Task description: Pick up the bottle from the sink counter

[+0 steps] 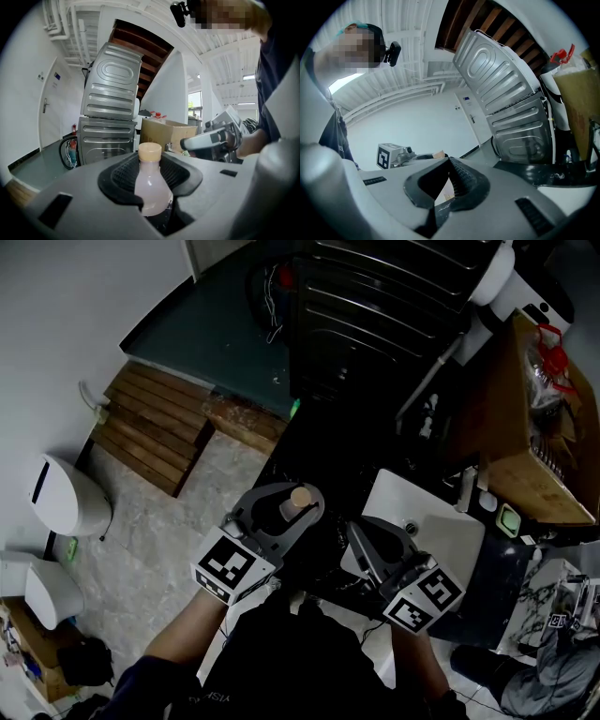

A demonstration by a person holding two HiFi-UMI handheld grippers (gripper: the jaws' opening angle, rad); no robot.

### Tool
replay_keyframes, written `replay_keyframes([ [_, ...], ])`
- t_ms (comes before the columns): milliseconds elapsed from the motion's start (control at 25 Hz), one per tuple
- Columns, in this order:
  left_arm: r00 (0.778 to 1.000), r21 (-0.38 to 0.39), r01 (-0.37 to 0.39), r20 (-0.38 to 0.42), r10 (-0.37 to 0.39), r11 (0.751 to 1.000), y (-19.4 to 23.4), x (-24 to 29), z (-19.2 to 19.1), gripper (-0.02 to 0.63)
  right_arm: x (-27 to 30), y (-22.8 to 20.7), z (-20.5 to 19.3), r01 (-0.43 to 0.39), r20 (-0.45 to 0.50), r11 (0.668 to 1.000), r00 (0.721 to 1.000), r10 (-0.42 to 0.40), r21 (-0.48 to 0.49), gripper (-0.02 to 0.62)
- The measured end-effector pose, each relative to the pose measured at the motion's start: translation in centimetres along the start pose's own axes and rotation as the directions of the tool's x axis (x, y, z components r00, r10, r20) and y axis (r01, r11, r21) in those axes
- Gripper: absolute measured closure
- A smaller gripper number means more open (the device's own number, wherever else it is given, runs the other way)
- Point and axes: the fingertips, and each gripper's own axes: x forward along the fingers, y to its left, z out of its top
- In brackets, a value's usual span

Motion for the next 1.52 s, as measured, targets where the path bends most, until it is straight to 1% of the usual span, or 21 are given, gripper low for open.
replay_keyframes([
  [800, 1.000, 0.008, 0.012, -0.011, -0.012, 1.000, 0.11, 0.24, -0.18, 0.465, 0.32, 0.16, -0.01, -0.003, -0.010, 1.000, 1.000, 0.002, -0.027, 0.577],
  [1200, 1.000, -0.002, 0.009, -0.013, -0.009, 1.000, 0.11, 0.50, -0.29, 0.465, 0.28, 0.03, -0.10, -0.009, -0.014, 0.999, 1.000, 0.009, -0.033, 0.577],
  [1400, 0.999, -0.009, 0.013, -0.031, -0.013, 1.000, -0.04, 0.61, -0.86, 0.465, 0.27, -0.09, -0.14, -0.012, -0.012, 0.999, 1.000, 0.011, -0.031, 0.577],
  [1520, 1.000, -0.003, 0.008, -0.017, -0.008, 1.000, -0.02, 0.81, -0.54, 0.465, 0.18, -0.26, -0.20, -0.013, -0.012, 0.999, 1.000, 0.012, -0.030, 0.577],
])
